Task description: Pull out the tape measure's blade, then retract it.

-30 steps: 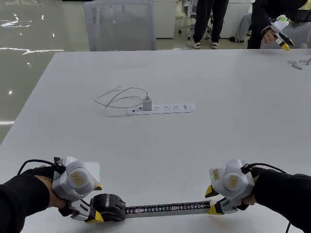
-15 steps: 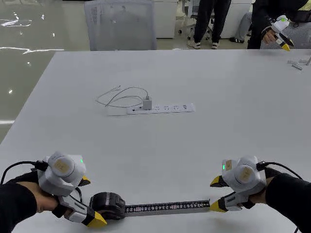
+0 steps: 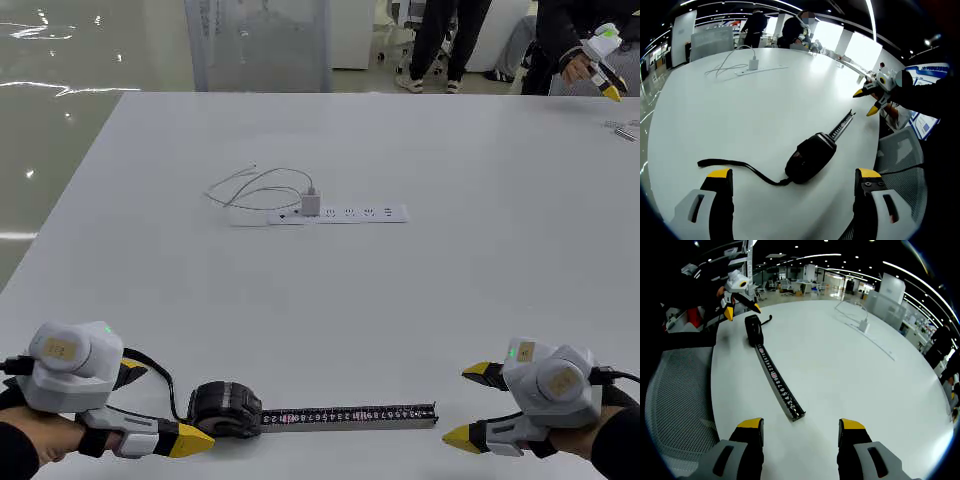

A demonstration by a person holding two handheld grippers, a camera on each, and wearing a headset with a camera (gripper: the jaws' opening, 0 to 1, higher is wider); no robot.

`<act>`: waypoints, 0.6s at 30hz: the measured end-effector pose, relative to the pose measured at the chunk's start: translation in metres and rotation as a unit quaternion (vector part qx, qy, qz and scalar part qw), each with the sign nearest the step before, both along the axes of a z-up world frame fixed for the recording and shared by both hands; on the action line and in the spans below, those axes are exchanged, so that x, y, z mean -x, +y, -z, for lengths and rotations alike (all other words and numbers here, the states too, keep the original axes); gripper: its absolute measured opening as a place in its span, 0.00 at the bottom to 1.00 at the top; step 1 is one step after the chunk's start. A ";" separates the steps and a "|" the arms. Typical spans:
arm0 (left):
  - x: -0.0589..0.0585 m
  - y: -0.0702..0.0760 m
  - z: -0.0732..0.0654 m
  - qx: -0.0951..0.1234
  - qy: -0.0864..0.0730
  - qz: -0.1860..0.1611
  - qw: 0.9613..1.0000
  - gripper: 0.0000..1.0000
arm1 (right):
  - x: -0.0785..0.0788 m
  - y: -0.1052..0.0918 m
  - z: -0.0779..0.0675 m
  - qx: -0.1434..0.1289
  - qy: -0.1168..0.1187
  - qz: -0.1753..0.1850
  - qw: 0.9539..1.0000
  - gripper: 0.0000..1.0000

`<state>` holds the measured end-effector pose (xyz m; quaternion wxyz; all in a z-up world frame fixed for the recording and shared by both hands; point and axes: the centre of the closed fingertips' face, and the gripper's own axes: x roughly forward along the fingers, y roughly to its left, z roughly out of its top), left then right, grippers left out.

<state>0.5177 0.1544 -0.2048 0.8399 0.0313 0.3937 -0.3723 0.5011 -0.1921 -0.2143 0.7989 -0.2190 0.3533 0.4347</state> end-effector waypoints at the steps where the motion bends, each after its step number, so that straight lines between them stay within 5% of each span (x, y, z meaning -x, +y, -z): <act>1: 0.000 0.002 -0.003 0.005 -0.011 -0.014 1.000 0.99 | 0.001 -0.001 -0.003 -0.009 -0.005 0.012 1.000 0.60; 7: 0.010 0.015 -0.017 -0.005 -0.092 -0.016 0.996 0.99 | 0.014 -0.012 -0.011 -0.025 -0.021 0.049 0.998 0.69; 10: 0.013 0.032 -0.019 -0.020 -0.108 -0.046 0.993 0.99 | 0.020 -0.018 -0.014 -0.031 -0.029 0.066 0.997 0.72; 18: 0.020 0.054 -0.026 0.003 -0.113 -0.097 0.989 0.99 | 0.035 -0.036 -0.020 -0.061 -0.037 0.117 0.991 0.80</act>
